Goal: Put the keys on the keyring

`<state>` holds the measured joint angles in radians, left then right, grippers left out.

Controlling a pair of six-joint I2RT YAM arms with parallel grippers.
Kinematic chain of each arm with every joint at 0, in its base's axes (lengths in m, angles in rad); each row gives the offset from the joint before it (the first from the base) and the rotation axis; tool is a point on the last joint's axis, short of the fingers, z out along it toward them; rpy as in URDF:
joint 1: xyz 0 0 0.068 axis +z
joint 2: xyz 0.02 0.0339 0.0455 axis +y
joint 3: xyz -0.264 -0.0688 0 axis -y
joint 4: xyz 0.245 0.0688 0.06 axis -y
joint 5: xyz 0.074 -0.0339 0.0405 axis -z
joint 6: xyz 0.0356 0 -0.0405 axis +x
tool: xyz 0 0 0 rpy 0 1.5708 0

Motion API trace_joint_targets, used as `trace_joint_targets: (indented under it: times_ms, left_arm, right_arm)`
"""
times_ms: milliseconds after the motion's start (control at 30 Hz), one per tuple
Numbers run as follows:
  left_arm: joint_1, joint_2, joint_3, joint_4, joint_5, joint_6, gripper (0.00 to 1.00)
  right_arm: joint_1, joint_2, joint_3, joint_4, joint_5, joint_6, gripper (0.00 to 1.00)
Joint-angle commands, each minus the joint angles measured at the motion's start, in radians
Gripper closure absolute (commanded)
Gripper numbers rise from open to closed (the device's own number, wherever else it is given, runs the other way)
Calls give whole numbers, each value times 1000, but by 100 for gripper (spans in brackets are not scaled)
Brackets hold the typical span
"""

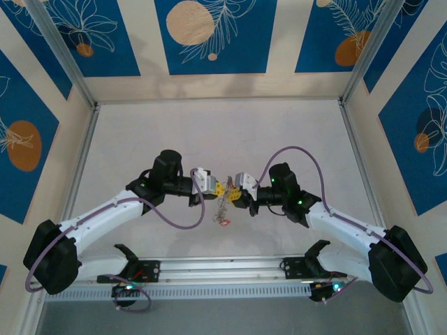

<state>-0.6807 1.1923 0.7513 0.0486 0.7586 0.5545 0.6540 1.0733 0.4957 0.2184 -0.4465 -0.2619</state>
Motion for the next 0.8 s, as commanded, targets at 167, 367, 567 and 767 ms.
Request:
trace_joint_targets:
  times_ms: [167,367,567,767]
  left_arm:
    - [6,-12,-29,76,38,-26,100]
    - [6,-11,-30,39,30,-1,100]
    - [6,-7,-26,41,36,1,100]
    - [6,-5,-26,38,42,2,100]
  right_arm:
    - [-16,-77,-28,31,-4,-4,84]
    - [-48,-174,-45,19,-10,-1,66]
    - [-38,-133,-22,31,-56,4,58]
    - [-15,-66,3,66,-58,4,61]
